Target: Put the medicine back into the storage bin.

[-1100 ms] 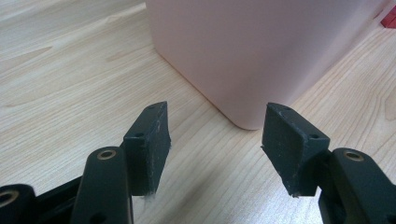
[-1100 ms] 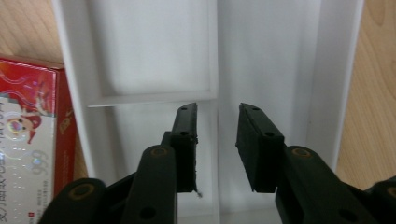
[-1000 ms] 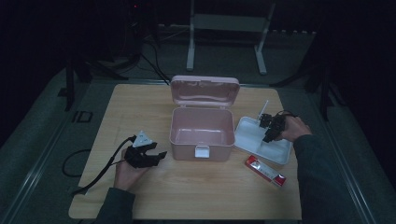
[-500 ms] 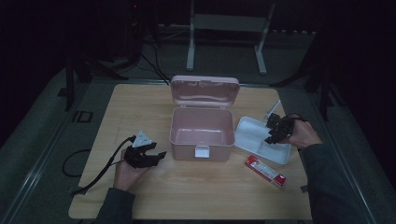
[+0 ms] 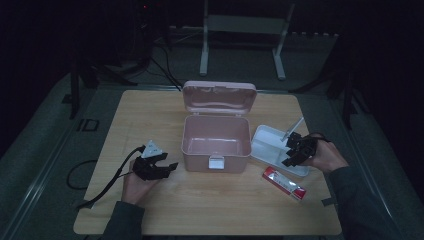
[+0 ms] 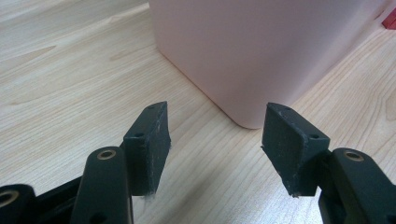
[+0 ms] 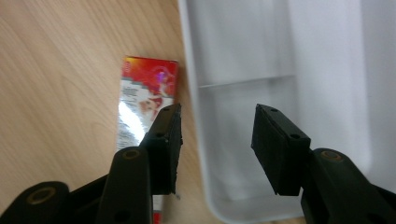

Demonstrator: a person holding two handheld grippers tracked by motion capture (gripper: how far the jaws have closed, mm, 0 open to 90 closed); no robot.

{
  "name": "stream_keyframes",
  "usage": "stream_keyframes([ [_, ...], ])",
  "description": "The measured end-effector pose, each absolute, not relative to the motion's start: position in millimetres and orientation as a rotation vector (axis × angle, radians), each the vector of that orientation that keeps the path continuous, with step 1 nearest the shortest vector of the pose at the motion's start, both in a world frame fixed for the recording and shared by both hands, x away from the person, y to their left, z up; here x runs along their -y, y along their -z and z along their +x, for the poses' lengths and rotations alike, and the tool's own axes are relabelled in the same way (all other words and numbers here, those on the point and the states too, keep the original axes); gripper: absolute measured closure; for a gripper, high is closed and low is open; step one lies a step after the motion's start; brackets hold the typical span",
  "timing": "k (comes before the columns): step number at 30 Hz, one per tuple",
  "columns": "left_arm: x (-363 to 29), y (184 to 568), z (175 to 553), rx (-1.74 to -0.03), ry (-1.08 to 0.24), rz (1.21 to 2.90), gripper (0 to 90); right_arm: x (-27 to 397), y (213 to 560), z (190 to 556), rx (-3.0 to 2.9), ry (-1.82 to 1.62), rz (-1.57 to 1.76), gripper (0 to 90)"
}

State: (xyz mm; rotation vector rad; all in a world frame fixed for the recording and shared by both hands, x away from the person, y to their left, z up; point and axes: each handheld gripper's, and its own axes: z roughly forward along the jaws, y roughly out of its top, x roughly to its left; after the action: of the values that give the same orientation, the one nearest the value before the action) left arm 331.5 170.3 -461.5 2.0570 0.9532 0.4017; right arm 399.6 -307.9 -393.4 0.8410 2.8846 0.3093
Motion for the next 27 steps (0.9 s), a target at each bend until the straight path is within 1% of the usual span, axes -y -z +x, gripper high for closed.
stream_keyframes([
  [7,-170,462,331,-0.953,-0.402,2.057,41.0,303,402,385,-2.885,-0.236,0.880,53.3],
  [8,-170,462,331,-0.954,-0.403,2.058,41.0,300,405,381,-2.884,-0.192,0.893,54.9],
  [17,-171,461,331,-0.950,-0.407,2.058,41.0,292,413,367,-2.928,-0.136,0.886,54.5],
  [27,-171,461,331,-0.950,-0.407,2.058,41.0,289,427,362,-2.978,-0.100,0.892,52.4],
])
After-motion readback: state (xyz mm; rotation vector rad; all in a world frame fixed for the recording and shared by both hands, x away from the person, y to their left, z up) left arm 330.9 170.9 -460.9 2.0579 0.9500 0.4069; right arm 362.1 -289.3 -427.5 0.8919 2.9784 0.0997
